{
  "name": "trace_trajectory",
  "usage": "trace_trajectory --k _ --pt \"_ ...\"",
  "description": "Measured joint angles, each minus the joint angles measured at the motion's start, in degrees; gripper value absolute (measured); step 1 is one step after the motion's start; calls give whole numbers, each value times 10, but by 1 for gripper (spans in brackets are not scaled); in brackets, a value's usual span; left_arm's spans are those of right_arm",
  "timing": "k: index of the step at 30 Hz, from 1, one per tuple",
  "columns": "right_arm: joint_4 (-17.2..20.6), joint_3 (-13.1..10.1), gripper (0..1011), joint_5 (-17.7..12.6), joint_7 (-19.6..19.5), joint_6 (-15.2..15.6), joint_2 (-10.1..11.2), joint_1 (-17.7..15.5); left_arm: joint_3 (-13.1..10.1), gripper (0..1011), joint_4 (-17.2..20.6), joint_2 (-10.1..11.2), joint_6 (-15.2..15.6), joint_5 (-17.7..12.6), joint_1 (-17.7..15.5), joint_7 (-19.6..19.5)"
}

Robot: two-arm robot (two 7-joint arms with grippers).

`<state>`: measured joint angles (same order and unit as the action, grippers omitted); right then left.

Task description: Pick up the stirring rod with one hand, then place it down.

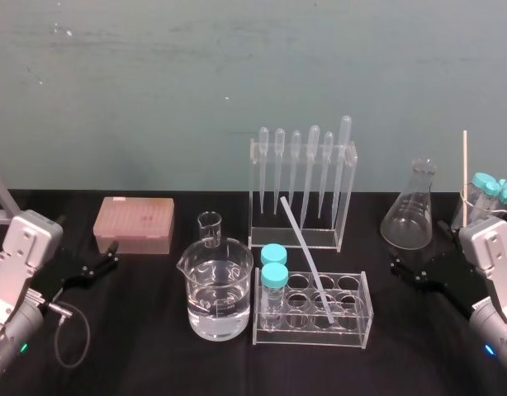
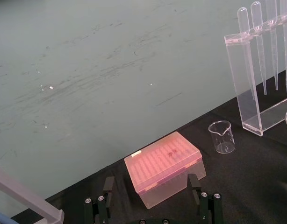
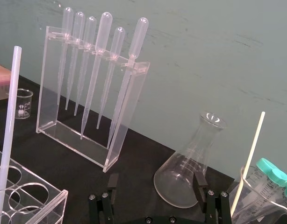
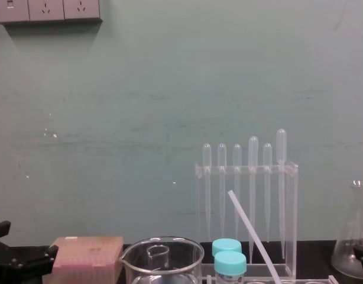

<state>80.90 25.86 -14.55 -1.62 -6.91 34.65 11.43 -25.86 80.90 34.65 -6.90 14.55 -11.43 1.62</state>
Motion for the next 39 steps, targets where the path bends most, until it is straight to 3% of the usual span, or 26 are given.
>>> trace_trajectory --k 6,12,16,22,29,39 --pt "2 -5 1003 -6 7 3 0 -1 0 1000 0 0 0 0 0 0" --pt "34 -33 1003 -87 79 39 -3 -9 0 1000 0 0 0 0 0 0" --pt "62 -46 1003 -150 150 76 -3 -7 0 1000 0 0 0 0 0 0" --pt "84 -39 1003 -191 240 109 -4 15 0 1000 0 0 0 0 0 0" --pt "77 -14 1003 -183 288 128 -21 54 0 1000 0 0 0 0 0 0" --pt "21 14 1003 -140 270 158 -75 111 0 1000 0 0 0 0 0 0"
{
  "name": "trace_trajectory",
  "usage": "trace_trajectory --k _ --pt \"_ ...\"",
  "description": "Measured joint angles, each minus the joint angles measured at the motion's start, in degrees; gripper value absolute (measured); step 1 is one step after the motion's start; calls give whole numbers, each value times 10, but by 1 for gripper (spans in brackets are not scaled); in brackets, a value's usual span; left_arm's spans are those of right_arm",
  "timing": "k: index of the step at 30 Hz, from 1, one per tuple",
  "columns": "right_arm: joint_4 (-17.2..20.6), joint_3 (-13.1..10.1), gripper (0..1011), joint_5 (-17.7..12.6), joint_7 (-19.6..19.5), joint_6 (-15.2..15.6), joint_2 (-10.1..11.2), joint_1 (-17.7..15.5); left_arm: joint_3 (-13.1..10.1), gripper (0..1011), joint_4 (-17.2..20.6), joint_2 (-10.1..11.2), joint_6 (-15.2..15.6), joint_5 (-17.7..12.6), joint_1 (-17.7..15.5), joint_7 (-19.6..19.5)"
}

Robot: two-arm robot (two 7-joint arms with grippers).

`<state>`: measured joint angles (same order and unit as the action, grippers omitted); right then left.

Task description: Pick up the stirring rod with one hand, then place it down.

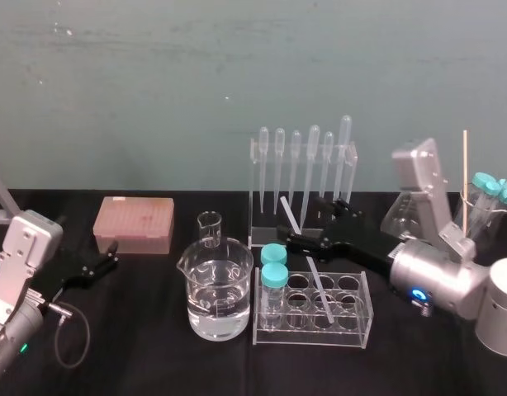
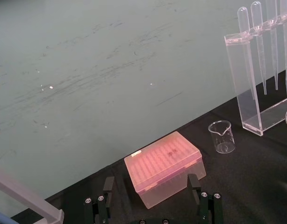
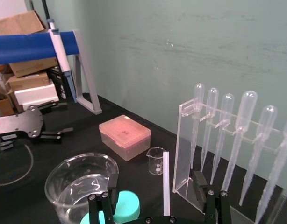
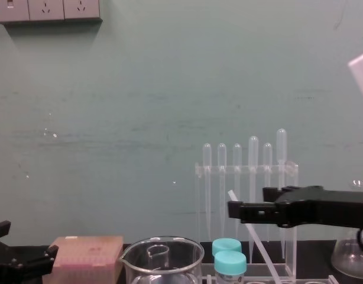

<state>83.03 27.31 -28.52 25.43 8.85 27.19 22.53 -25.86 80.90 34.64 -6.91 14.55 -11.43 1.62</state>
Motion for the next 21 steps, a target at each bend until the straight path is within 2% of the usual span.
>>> trace_trajectory --k 7,13,21 --pt "-36 10 1003 19 -11 27 -31 27 0 1000 0 0 0 0 0 0" --pt "-56 12 1003 27 -12 43 -45 37 0 1000 0 0 0 0 0 0" --pt "-70 8 1003 36 -15 42 -54 41 0 1000 0 0 0 0 0 0"
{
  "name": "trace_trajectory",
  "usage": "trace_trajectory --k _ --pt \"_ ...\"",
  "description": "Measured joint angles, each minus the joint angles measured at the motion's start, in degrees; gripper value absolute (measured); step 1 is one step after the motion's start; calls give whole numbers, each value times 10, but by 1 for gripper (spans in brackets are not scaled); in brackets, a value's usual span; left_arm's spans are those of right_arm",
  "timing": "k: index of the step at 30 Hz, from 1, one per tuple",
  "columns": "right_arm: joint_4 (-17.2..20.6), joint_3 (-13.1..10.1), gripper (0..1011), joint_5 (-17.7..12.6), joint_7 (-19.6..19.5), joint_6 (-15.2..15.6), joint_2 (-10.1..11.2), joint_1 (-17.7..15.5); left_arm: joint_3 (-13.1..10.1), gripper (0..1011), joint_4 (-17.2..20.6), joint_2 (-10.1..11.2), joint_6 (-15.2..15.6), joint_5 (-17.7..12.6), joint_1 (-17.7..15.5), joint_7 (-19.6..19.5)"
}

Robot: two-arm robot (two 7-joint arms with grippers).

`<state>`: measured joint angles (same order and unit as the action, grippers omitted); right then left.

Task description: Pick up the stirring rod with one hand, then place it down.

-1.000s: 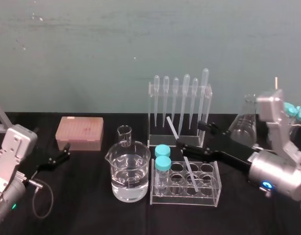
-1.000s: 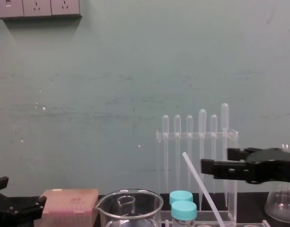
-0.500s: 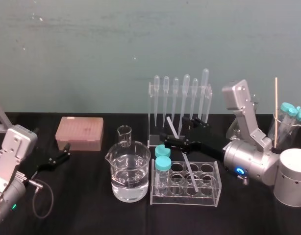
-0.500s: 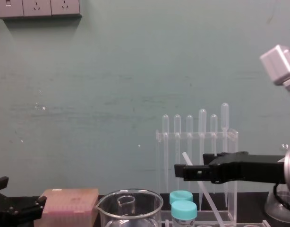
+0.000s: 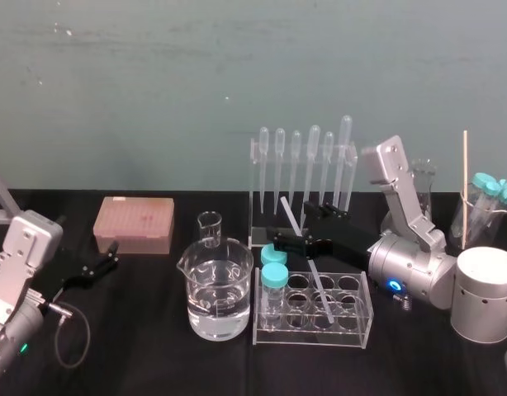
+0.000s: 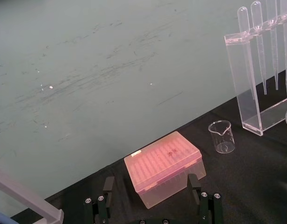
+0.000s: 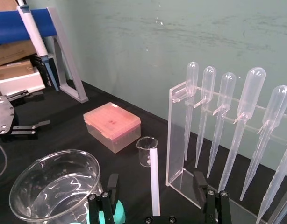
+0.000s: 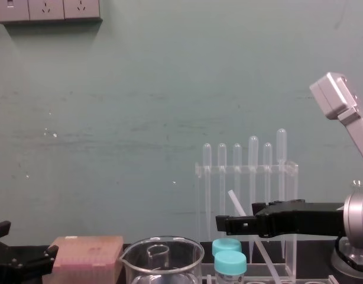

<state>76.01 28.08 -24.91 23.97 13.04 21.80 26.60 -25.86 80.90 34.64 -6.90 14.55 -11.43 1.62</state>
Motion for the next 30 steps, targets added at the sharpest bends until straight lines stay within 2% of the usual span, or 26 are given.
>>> trace_trajectory --k 9,12,18,25,28,30 --pt "0 -1 1003 0 0 -1 0 0 0 1000 0 0 0 0 0 0" --pt "1 -1 967 -1 0 -1 1 -1 0 1000 0 0 0 0 0 0" --pt "1 -1 838 -2 0 -1 1 -1 0 1000 0 0 0 0 0 0" --pt "2 -1 595 -2 0 -1 1 -1 0 1000 0 0 0 0 0 0" --pt "2 -1 538 -2 0 -1 1 -1 0 1000 0 0 0 0 0 0" --pt "2 -1 426 -2 0 -1 1 -1 0 1000 0 0 0 0 0 0"
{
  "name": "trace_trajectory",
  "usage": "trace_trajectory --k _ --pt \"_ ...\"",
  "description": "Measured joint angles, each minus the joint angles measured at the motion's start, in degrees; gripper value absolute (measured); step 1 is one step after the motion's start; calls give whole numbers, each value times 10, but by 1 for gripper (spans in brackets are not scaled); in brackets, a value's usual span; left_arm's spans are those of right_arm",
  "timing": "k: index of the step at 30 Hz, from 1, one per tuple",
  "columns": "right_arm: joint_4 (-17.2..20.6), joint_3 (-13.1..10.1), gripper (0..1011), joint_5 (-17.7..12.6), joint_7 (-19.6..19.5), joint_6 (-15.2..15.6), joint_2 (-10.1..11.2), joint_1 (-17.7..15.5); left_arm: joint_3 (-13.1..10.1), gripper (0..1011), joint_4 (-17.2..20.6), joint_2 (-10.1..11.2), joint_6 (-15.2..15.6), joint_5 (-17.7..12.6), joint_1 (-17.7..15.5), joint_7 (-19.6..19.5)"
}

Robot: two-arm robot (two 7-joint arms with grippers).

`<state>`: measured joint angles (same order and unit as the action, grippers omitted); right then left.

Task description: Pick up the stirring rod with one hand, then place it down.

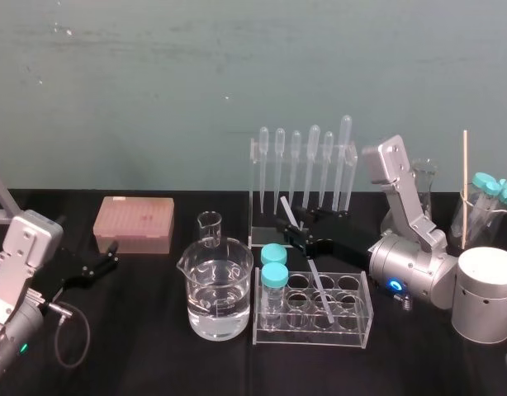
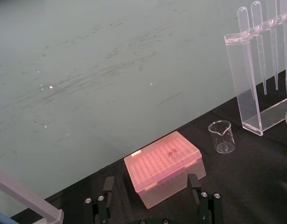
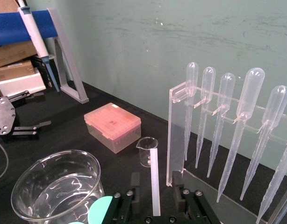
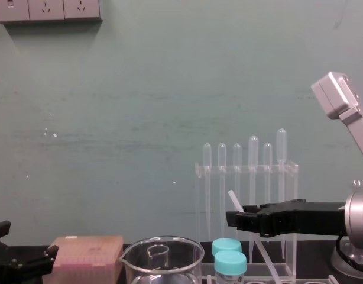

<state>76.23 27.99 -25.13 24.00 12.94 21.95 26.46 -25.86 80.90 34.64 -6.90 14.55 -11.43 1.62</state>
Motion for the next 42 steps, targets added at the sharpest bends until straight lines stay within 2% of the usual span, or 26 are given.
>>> trace_trajectory --k 5,6,7,11,19,22,23,26,27,28,29,30,31,36,42 --pt "0 0 281 0 0 0 0 0 0 1000 0 0 0 0 0 0" --pt "0 0 223 0 0 0 0 0 0 1000 0 0 0 0 0 0" --pt "0 0 223 0 0 0 0 0 0 1000 0 0 0 0 0 0" --pt "0 0 94 0 0 0 0 0 0 1000 0 0 0 0 0 0" --pt "0 0 66 0 1 -2 0 -1 0 1000 0 0 0 0 0 0" --pt "2 -4 66 7 -1 -25 -2 -7 0 1000 0 0 0 0 0 0" --pt "4 -8 66 11 -2 -44 -4 -11 0 1000 0 0 0 0 0 0" --pt "8 -16 66 14 -4 -74 -7 -22 0 1000 0 0 0 0 0 0" --pt "12 -23 66 15 -4 -97 -9 -30 0 1000 0 0 0 0 0 0" --pt "12 -23 66 15 -4 -97 -9 -30 0 1000 0 0 0 0 0 0" --pt "21 -32 65 17 -4 -126 -10 -45 0 1000 0 0 0 0 0 0" --pt "21 -32 65 17 -4 -126 -10 -45 0 1000 0 0 0 0 0 0" --pt "29 -39 65 17 -5 -141 -10 -56 0 1000 0 0 0 0 0 0" --pt "60 -64 66 6 -5 -178 -9 -99 0 1000 0 0 0 0 0 0" --pt "89 -86 66 13 -2 -227 -7 -120 0 1000 0 0 0 0 0 0"
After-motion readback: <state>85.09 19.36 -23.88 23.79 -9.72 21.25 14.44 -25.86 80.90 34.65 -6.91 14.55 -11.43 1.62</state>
